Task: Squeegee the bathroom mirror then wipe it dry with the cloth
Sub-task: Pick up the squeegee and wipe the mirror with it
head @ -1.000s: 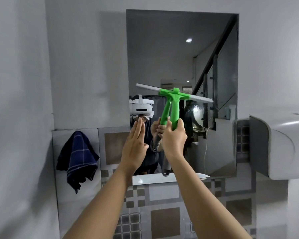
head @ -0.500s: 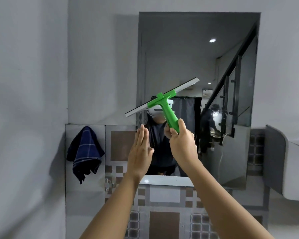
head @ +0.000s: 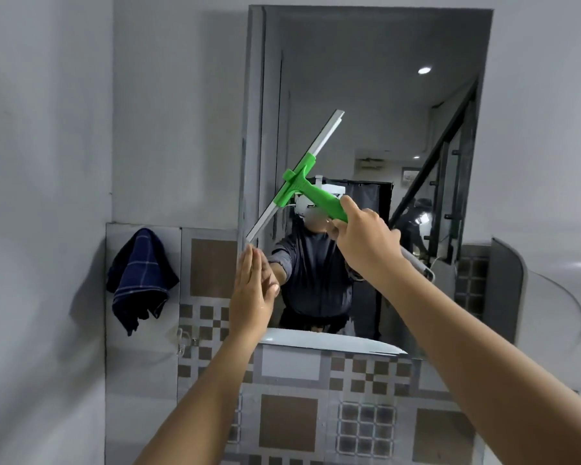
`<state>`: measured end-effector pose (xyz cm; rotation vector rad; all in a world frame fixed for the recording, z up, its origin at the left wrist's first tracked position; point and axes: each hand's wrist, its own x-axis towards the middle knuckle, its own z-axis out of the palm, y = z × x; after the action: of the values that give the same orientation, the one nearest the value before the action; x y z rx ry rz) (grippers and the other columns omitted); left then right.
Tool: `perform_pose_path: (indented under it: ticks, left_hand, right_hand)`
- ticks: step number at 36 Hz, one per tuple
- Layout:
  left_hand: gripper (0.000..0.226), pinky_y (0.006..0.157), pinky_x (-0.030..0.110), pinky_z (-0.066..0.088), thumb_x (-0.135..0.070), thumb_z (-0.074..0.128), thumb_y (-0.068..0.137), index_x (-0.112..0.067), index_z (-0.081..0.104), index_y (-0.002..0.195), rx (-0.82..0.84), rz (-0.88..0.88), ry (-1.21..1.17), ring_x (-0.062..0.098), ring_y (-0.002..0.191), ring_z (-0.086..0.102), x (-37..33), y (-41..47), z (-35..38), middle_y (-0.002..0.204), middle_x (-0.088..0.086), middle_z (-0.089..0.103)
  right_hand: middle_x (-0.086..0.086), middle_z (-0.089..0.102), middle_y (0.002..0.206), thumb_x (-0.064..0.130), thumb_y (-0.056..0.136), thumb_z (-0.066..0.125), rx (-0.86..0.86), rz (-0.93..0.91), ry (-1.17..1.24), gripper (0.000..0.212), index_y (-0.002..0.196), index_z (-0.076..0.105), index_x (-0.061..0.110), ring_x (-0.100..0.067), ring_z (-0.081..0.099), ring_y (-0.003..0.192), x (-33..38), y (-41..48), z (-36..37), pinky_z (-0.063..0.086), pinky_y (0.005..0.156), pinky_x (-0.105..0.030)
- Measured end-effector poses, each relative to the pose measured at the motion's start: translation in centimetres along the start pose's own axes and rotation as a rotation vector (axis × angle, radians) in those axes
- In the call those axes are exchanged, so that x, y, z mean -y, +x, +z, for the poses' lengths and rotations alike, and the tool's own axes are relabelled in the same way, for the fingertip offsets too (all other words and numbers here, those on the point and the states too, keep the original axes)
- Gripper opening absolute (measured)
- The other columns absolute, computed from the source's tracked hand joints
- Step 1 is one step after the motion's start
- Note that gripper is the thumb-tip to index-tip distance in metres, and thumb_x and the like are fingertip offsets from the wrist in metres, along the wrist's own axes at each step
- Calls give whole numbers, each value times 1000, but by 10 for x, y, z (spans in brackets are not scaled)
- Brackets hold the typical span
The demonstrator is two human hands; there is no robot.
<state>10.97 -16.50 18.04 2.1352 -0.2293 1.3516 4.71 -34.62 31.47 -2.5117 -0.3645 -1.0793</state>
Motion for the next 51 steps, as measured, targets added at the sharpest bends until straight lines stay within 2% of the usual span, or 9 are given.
perform_pose_path:
  ticks: [7, 12, 19, 27, 31, 35, 43, 48, 51]
  left_hand:
    - [77, 106, 33, 32, -8, 64, 82, -8, 19, 144, -3, 0, 35, 23, 142, 12, 2, 2, 2, 154, 7, 12]
    - [78, 112, 27, 15, -7, 65, 82, -7, 17, 144, -9, -20, 82, 21, 142, 10, 4, 4, 6, 154, 7, 13]
    - [76, 111, 30, 15, -10, 64, 84, -6, 18, 144, 5, -1, 52, 25, 142, 10, -3, 2, 1, 154, 8, 11]
    - [53, 109, 34, 25, -17, 53, 91, -3, 33, 139, -45, 120, 69, 24, 137, 25, -6, 16, -10, 150, 9, 26]
    - [55, 107, 31, 24, -26, 47, 94, -9, 26, 143, -56, 136, 142, 22, 139, 20, -11, 41, -21, 153, 5, 20]
    - [58, 114, 32, 15, -29, 43, 96, -7, 19, 144, -45, 184, 173, 19, 141, 13, -16, 75, -34, 154, 5, 16]
    - [61, 114, 35, 18, -23, 50, 93, -4, 21, 143, 15, 307, 218, 22, 141, 12, -29, 138, -57, 154, 7, 16]
    - [62, 110, 41, 28, -16, 55, 89, -3, 25, 142, 50, 363, 227, 24, 139, 17, -28, 152, -66, 153, 7, 18]
    - [62, 109, 42, 31, -15, 56, 88, -3, 26, 141, 63, 395, 225, 24, 139, 18, -23, 153, -68, 153, 8, 19]
  right_hand:
    - [-12, 60, 103, 29, 95, 44, 28, -66, -87, 31, 124, 40, 22, -34, 55, 99, -21, 6, -21, 38, 88, -52]
    - [-8, 54, 94, 25, 96, 40, 55, -64, -103, 29, 125, 38, 22, -33, 55, 97, -49, -2, -36, 43, 88, -53]
    - [-7, 54, 95, 29, 97, 40, 58, -18, -100, 33, 130, 37, 23, -24, 46, 79, -88, -21, -43, 45, 82, -49]
    - [-2, 54, 90, 26, 96, 43, 25, 47, -59, 26, 122, 41, 24, -24, 44, 77, -100, -36, -32, 41, 77, -44]
    - [-2, 50, 93, 29, 97, 41, 34, 104, -52, 31, 128, 38, 28, -24, 46, 81, -106, -44, -32, 46, 87, -51]
    - [-10, 60, 106, 31, 96, 44, 18, 152, -11, 38, 133, 35, 28, -30, 57, 85, -113, -56, -25, 50, 81, -49]
    - [-12, 61, 112, 29, 95, 47, -35, 276, 132, 46, 139, 36, 25, -29, 60, 87, -109, -70, -5, 52, 78, -43]
    - [-10, 62, 88, 23, 94, 50, -73, 354, 288, 38, 132, 45, 21, -25, 59, 65, -105, -84, 9, 51, 63, -39]
    - [-11, 59, 87, 20, 94, 50, -92, 406, 364, 44, 138, 41, 17, -17, 51, 59, -102, -92, 20, 43, 59, -32]
